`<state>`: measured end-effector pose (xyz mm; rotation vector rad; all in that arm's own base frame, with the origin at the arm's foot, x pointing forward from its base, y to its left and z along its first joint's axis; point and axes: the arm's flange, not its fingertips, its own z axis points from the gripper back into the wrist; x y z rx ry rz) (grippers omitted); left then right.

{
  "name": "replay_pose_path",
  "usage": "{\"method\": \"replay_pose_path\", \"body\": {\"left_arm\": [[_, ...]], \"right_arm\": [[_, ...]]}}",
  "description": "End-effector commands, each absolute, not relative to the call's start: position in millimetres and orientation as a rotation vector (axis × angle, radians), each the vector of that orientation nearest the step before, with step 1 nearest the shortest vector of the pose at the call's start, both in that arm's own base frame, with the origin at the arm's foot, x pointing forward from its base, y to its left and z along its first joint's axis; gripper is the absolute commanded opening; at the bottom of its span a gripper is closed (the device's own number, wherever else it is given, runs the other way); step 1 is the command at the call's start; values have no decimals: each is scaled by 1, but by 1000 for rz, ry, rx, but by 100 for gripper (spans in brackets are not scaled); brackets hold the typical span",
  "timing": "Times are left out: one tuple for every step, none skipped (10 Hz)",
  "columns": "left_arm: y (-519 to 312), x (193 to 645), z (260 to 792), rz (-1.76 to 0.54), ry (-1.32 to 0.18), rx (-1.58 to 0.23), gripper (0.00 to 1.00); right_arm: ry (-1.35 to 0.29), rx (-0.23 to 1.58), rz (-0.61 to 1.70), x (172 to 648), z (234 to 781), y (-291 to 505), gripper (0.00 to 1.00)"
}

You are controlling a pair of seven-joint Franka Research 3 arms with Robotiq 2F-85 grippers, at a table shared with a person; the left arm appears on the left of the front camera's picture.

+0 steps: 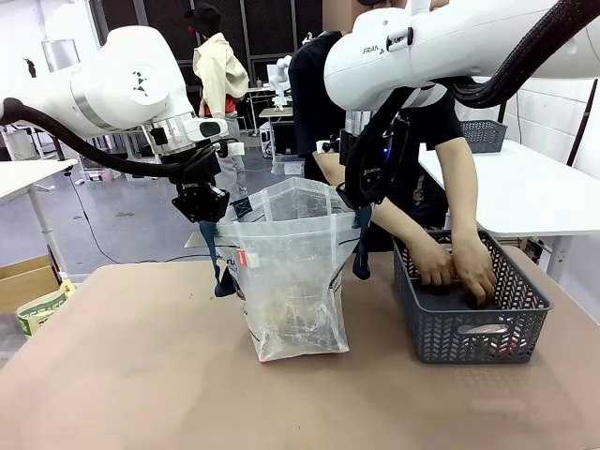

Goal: Transfer purchased items from the store into the shopping bag.
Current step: Move the Reusable shopping bag to the right side of the table.

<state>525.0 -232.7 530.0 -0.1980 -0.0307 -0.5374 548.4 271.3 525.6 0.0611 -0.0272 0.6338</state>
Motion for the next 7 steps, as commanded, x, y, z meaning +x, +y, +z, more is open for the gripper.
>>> {"method": "replay_pose_path", "body": {"left_arm": [[-232, 525, 530, -536, -30, -198, 0], [-232, 525, 530, -536, -30, -198, 0], [-232, 525, 530, -536, -30, -198, 0], [-232, 525, 530, -536, -30, -198, 0], [-232, 525, 530, -536, -30, -198, 0], [-232, 525, 530, -536, -30, -198, 0], [-232, 525, 530, -536, -30, -198, 0]], "right_arm": [[-28, 61, 632, 550, 525, 271, 0], [-28, 61, 632, 550, 525, 271, 0], [-28, 61, 632, 550, 525, 271, 0], [-28, 61, 632, 550, 525, 271, 0], [-28, 61, 632, 550, 525, 271, 0], [-28, 61, 632, 550, 525, 271, 0], [-28, 61, 632, 550, 525, 271, 0]]}}
